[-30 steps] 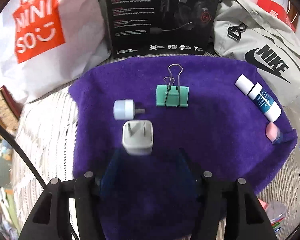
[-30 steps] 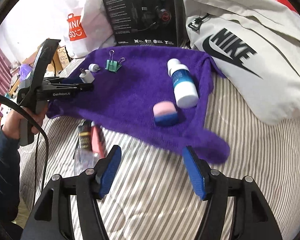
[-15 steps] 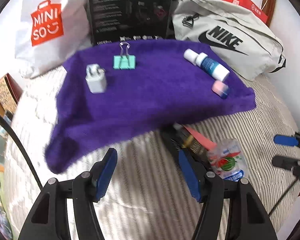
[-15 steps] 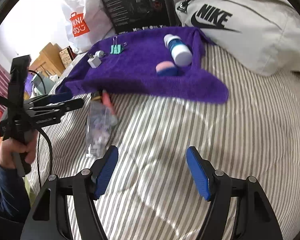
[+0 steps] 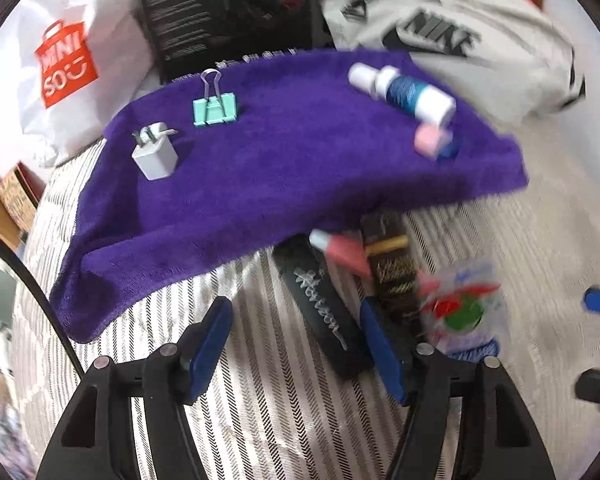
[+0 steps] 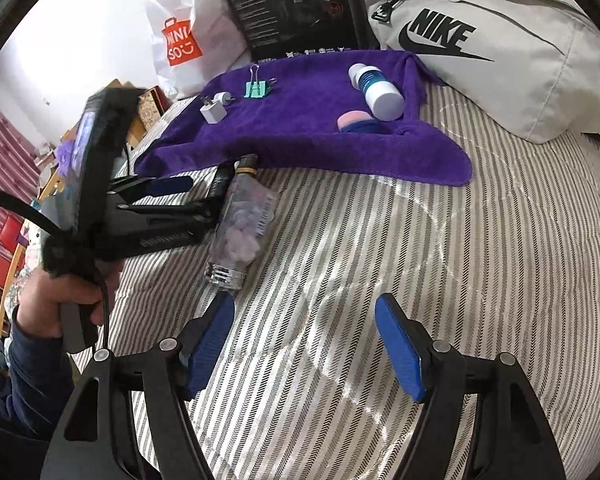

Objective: Organize rigid objects
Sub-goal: 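Grasp the black Horizon case with the left gripper while the right gripper grasps the clear pill bottle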

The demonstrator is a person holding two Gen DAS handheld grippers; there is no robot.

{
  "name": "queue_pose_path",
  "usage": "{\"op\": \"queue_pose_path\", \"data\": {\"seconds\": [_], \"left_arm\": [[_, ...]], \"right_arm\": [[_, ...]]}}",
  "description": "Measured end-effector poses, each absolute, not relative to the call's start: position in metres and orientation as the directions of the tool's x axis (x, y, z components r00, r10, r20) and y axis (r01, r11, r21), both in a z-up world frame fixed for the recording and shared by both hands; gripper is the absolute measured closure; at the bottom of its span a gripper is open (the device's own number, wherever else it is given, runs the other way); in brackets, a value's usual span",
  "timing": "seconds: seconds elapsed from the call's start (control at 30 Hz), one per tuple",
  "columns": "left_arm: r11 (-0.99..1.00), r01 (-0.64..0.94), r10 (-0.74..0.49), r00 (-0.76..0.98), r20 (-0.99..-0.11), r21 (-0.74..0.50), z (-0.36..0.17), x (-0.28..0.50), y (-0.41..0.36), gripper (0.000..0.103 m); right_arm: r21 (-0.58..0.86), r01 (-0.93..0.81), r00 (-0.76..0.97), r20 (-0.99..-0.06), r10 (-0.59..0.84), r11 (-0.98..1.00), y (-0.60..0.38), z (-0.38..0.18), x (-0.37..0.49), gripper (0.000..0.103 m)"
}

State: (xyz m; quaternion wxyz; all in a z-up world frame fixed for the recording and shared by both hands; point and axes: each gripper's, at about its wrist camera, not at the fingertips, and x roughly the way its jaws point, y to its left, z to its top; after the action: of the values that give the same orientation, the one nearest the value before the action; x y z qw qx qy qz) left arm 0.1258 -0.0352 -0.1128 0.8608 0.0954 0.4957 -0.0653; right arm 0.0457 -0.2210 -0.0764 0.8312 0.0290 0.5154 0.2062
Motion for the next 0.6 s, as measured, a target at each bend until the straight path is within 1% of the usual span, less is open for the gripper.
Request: {"op": "queue_pose_path", "data": {"seconds": [0.03, 0.17, 0.3, 0.4, 0.43, 0.47, 0.5, 0.53, 0.57, 0.6], "left_arm": [[0.971, 0.209, -0.006, 0.510, -0.860, 0.118, -0.113, 0.123, -0.034, 0.036], [0.975, 0.186, 0.013, 0.509, -0.861, 0.125, -0.111, 0.118, -0.019, 0.036], [0.979, 0.176, -0.001, 0.511, -0.860, 0.104, -0.112, 0.122, -0.014, 0.036], [0.975, 0.193, -0.012, 0.524, -0.852, 0.105, -0.111, 0.122, -0.020, 0.040], [0.975, 0.202, -0.025, 0.522, -0.852, 0.095, -0.112, 0.124, -0.023, 0.045], [0.975, 0.209, -0.040, 0.522, -0.852, 0.082, -0.112, 0.125, -0.024, 0.053], [0.974, 0.218, -0.060, 0.519, -0.852, 0.064, -0.112, 0.125, -0.026, 0.058], [0.972, 0.230, -0.088, 0.514, -0.853, 0.039, -0.112, 0.126, -0.027, 0.070], [0.971, 0.239, -0.102, 0.512, -0.853, 0.027, -0.112, 0.126, -0.029, 0.075], [0.969, 0.245, -0.103, 0.514, -0.851, 0.031, -0.112, 0.125, -0.031, 0.077]], "right_arm": [[0.260, -0.316, 0.384, -0.844, 0.374, 0.912, -0.221, -0.076, 0.044, 0.031], [0.268, -0.297, 0.383, -0.846, 0.371, 0.917, -0.227, -0.081, 0.044, 0.030], [0.287, -0.279, 0.383, -0.842, 0.381, 0.916, -0.229, -0.084, 0.047, 0.030], [0.289, -0.276, 0.385, -0.841, 0.381, 0.917, -0.228, -0.083, 0.047, 0.030], [0.292, -0.274, 0.386, -0.840, 0.382, 0.916, -0.227, -0.083, 0.048, 0.030], [0.295, -0.268, 0.389, -0.838, 0.383, 0.917, -0.227, -0.083, 0.049, 0.030], [0.299, -0.260, 0.392, -0.836, 0.383, 0.918, -0.226, -0.083, 0.050, 0.030], [0.303, -0.252, 0.395, -0.835, 0.383, 0.919, -0.226, -0.083, 0.051, 0.030], [0.307, -0.242, 0.398, -0.834, 0.383, 0.920, -0.224, -0.083, 0.053, 0.030], [0.310, -0.231, 0.403, -0.832, 0.381, 0.922, -0.222, -0.083, 0.055, 0.030]]}}
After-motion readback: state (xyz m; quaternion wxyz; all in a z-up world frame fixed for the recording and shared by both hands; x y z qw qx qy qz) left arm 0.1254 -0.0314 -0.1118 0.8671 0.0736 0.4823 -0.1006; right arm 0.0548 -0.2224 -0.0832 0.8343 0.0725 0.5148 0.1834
